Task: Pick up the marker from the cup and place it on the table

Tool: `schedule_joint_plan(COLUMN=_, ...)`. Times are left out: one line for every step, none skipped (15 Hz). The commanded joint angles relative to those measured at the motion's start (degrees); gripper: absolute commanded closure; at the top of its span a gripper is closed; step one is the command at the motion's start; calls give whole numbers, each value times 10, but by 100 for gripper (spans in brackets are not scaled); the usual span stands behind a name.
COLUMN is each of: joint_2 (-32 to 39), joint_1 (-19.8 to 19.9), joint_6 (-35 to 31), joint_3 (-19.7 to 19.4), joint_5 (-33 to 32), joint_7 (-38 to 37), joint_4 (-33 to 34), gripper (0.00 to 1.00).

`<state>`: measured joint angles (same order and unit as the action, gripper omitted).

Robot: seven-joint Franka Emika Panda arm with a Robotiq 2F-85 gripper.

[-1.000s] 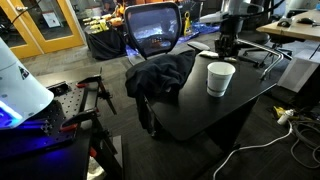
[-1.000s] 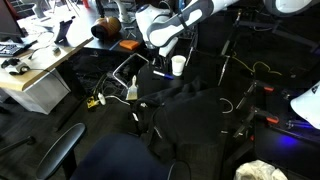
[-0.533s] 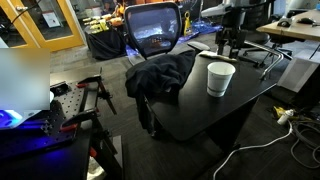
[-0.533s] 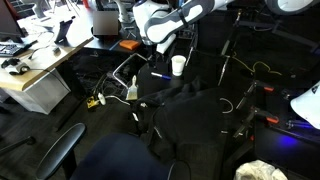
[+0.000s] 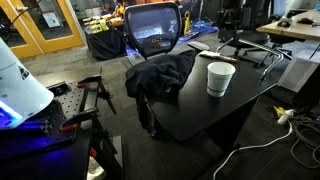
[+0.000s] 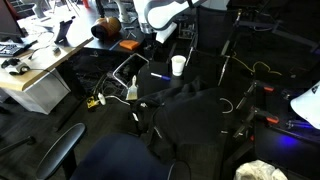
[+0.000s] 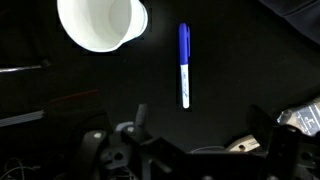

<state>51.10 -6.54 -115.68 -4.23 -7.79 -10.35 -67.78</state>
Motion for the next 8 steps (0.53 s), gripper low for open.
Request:
schedule_joint_plan(joint_2=-74, joint_1=0, joint_6=-42, joint_3=8, joint_5=-2, joint_7=5, joint_4=-103, gripper=0)
schedule_joint_plan(joint_2=-85, joint_1=0, joint_6=-50, joint_3=9, joint_5=-2, joint_7=4, joint_4=-120, gripper=0)
schedule_joint_plan(joint_2=-96, joint_1=0, joint_6=-57, joint_3=11, joint_5=-2, joint_7=4, joint_4=-136, gripper=0)
schedule_joint_plan(joint_2=-105, joint_1=1, joint_6=-64, joint_3=12, joint_5=-2, joint_7=5, joint_4=-150, gripper=0)
schedule_joint_plan(joint_2=-114, joint_1=3, joint_6=-68, joint_3=14, joint_5=0, joint_7=7, joint_4=-165, gripper=0)
schedule_joint_plan(joint_2=-66, joint_1=1, joint_6=-42, joint_3=10, joint_5=-1, joint_7=-1, joint_4=-96, gripper=0)
schedule_joint_plan(joint_2=-75, joint_1=1, joint_6=-47, joint_3=11, joint_5=-1, joint_7=-1, joint_4=-110, gripper=0)
schedule_joint_plan(joint_2=-81, joint_1=1, joint_6=-50, joint_3=11, joint_5=-1, joint_7=-1, joint_4=-120, gripper=0)
